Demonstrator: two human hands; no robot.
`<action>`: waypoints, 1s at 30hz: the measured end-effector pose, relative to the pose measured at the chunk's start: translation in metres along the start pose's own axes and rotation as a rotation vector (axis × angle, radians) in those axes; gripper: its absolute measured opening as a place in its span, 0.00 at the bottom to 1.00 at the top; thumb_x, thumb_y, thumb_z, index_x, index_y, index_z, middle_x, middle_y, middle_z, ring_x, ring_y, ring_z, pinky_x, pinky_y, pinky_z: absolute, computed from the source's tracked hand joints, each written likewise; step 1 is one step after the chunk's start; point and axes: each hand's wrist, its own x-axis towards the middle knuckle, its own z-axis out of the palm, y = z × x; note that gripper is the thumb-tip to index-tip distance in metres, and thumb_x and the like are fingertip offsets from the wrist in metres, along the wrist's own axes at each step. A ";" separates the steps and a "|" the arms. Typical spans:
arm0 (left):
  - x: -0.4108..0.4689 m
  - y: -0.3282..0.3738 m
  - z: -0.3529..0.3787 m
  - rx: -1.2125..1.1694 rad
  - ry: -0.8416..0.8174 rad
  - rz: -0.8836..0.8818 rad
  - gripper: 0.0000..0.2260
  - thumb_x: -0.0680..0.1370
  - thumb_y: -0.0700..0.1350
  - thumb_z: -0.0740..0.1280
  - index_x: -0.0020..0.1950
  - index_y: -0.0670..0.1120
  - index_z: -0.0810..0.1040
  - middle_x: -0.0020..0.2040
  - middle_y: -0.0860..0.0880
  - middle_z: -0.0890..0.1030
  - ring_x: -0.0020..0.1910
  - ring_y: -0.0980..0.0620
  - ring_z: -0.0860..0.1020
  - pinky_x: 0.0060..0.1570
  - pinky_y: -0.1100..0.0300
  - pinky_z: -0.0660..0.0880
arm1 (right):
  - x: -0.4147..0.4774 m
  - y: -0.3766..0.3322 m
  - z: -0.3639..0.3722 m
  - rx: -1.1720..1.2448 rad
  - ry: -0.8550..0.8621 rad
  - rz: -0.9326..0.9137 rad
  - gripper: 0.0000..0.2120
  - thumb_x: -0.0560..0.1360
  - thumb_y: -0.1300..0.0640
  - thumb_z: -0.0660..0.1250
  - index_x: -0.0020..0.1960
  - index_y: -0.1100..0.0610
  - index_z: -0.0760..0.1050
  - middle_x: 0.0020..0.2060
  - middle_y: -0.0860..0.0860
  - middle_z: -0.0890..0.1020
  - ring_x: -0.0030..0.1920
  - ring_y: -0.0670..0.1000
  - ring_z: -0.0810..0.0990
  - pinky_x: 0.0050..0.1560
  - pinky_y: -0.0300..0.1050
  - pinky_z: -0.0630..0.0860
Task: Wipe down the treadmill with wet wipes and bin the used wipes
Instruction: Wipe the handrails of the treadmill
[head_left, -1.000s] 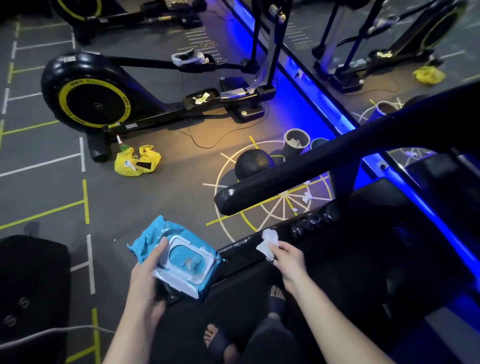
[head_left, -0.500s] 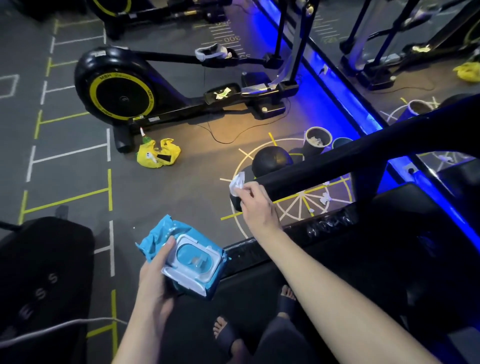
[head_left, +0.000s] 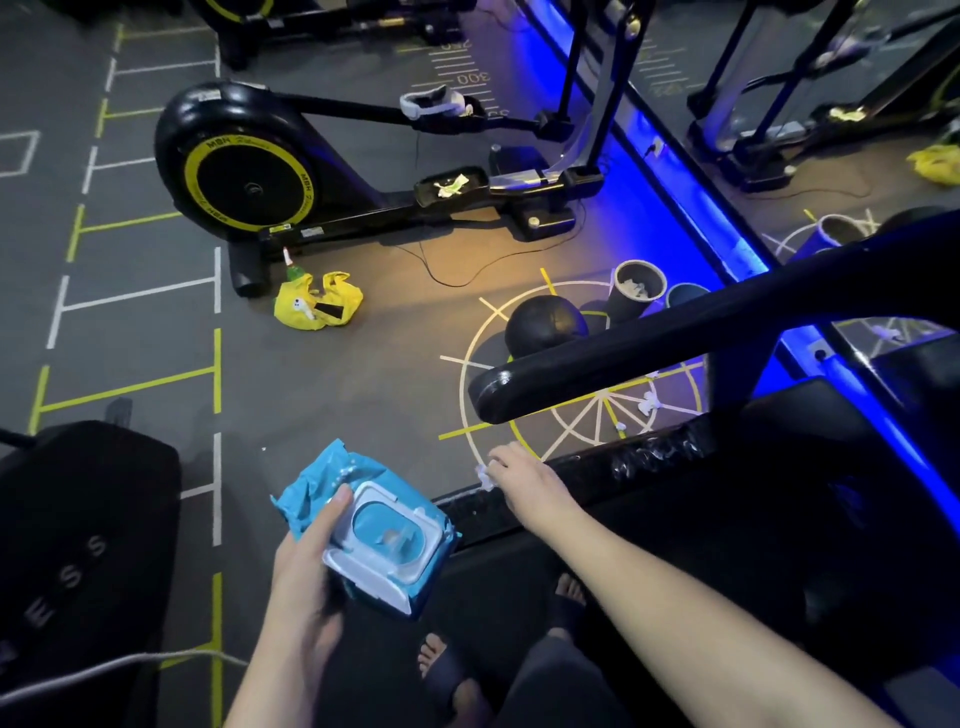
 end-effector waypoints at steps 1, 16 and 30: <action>0.000 0.001 0.002 0.002 0.000 -0.001 0.19 0.80 0.46 0.72 0.68 0.38 0.80 0.57 0.38 0.86 0.40 0.46 0.87 0.32 0.55 0.83 | -0.007 0.002 -0.004 0.122 0.098 0.052 0.08 0.78 0.63 0.61 0.55 0.57 0.76 0.55 0.51 0.75 0.54 0.53 0.74 0.50 0.49 0.74; 0.007 0.004 0.011 0.033 -0.031 -0.033 0.24 0.77 0.48 0.73 0.70 0.37 0.79 0.65 0.36 0.83 0.60 0.34 0.83 0.46 0.48 0.86 | 0.021 -0.023 -0.028 0.225 0.230 -0.153 0.12 0.72 0.66 0.65 0.53 0.57 0.80 0.50 0.52 0.79 0.50 0.55 0.77 0.51 0.51 0.79; 0.014 -0.011 0.043 0.073 -0.076 -0.034 0.22 0.79 0.49 0.73 0.70 0.39 0.80 0.64 0.37 0.84 0.66 0.32 0.80 0.66 0.40 0.78 | -0.019 0.129 -0.074 1.336 0.680 1.211 0.12 0.78 0.67 0.68 0.61 0.62 0.78 0.52 0.57 0.81 0.41 0.48 0.81 0.44 0.40 0.77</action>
